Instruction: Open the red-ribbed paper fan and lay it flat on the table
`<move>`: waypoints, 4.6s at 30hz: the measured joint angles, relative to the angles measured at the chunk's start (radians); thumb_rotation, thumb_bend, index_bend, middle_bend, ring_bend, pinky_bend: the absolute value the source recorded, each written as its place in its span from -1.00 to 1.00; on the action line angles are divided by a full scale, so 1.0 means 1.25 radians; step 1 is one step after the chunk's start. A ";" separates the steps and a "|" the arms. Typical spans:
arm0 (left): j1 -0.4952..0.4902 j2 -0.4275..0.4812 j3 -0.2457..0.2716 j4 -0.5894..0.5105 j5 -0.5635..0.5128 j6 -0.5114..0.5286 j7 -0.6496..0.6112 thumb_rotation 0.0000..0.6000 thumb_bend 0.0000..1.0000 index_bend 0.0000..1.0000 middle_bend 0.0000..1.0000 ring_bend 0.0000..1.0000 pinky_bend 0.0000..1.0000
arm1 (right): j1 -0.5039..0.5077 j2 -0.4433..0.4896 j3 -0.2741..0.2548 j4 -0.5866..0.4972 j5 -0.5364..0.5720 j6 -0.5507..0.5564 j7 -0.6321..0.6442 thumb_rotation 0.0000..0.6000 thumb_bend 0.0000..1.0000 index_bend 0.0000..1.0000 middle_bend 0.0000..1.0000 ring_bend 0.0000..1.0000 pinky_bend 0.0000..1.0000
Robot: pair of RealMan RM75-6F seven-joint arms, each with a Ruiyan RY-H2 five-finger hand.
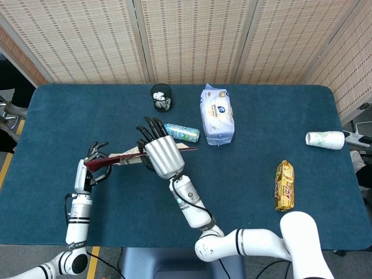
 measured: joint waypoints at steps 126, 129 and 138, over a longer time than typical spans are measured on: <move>0.142 0.306 0.246 0.089 0.166 0.146 0.246 1.00 -0.23 -1.00 -1.00 -1.00 -0.99 | -0.474 0.400 -0.386 -0.240 -0.275 0.109 -0.102 1.00 -0.89 -1.00 -1.00 -1.00 -1.00; 0.165 0.336 0.253 0.034 0.187 0.187 0.290 1.00 -0.21 -1.00 -1.00 -1.00 -1.00 | -0.554 0.454 -0.426 -0.244 -0.300 0.195 -0.022 1.00 -0.88 -1.00 -1.00 -1.00 -1.00; 0.214 0.381 0.269 -0.046 0.215 0.252 0.534 1.00 -0.17 -1.00 -1.00 -1.00 -0.98 | -0.748 0.593 -0.482 -0.168 -0.235 0.322 0.243 1.00 -0.88 -1.00 -1.00 -1.00 -1.00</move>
